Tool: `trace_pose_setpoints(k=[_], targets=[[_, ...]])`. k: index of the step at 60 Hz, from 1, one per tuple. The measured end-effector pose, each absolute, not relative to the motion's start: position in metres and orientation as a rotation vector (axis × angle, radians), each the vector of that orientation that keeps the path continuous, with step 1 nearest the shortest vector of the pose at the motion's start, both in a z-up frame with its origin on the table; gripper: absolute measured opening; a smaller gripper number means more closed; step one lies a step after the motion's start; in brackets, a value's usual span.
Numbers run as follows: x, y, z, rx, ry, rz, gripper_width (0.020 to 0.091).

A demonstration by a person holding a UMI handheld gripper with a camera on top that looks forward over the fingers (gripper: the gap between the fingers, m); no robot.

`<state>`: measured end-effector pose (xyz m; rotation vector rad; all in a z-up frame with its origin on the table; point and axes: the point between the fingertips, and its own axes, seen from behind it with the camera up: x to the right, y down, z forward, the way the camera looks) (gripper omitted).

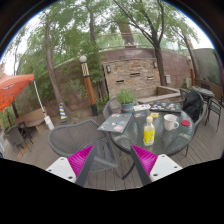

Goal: Pour water

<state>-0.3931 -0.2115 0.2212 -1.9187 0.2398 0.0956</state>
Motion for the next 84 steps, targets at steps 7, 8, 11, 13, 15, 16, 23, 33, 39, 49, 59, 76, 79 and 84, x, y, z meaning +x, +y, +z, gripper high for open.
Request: trace_pose_setpoints(k=[7, 8, 11, 13, 15, 16, 23, 33, 39, 49, 59, 76, 79, 84], targets=[[-0.388, -0.206, 0.211, -1.932, 0.236, 0.086, 0.0796], [-0.387, -0.204, 0.208, -1.934, 0.232, 0.083, 0.0796], [-0.38, -0.196, 0.202, -1.939, 0.226, 0.073, 0.0796], [-0.372, -0.189, 0.198, -1.933, 0.224, 0.069, 0.0797], [-0.364, -0.182, 0.193, -1.929, 0.228, 0.064, 0.0798], [-0.358, -0.178, 0.19, -1.927, 0.23, 0.063, 0.0796], [-0.313, -0.151, 0.173, -1.869, 0.235, 0.057, 0.0797], [-0.225, -0.085, 0.124, -1.841, 0.271, -0.015, 0.0797], [-0.195, -0.039, 0.112, -1.793, 0.282, -0.017, 0.0796], [-0.171, 0.021, 0.097, -1.741, 0.243, -0.042, 0.0794], [-0.167, 0.056, 0.091, -1.736, 0.184, -0.069, 0.0502], [-0.209, 0.077, 0.079, -1.922, -0.006, 0.071, 0.0417], [-0.216, 0.082, 0.099, -1.926, 0.057, 0.205, 0.0418], [-0.219, 0.094, 0.143, -1.853, 0.283, 0.497, 0.0419]])
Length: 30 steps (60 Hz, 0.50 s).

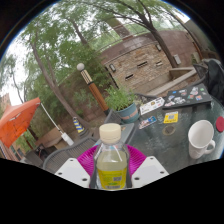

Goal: Pour water

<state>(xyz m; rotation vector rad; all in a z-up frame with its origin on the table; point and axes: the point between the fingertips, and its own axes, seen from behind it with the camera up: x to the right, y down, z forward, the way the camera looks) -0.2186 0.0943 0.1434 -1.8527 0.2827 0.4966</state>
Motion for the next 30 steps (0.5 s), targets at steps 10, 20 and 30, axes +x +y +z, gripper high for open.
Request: trace_pose_setpoints(k=[10, 20, 30], targets=[[-0.136, 0.111, 0.21, -1.486, 0.96, 1.235, 0.0415], [-0.083, 0.122, 0.2, -1.061, 1.499, 1.669, 0.0414], [-0.057, 0.119, 0.207, -0.712, 1.684, 1.845, 0.0415]])
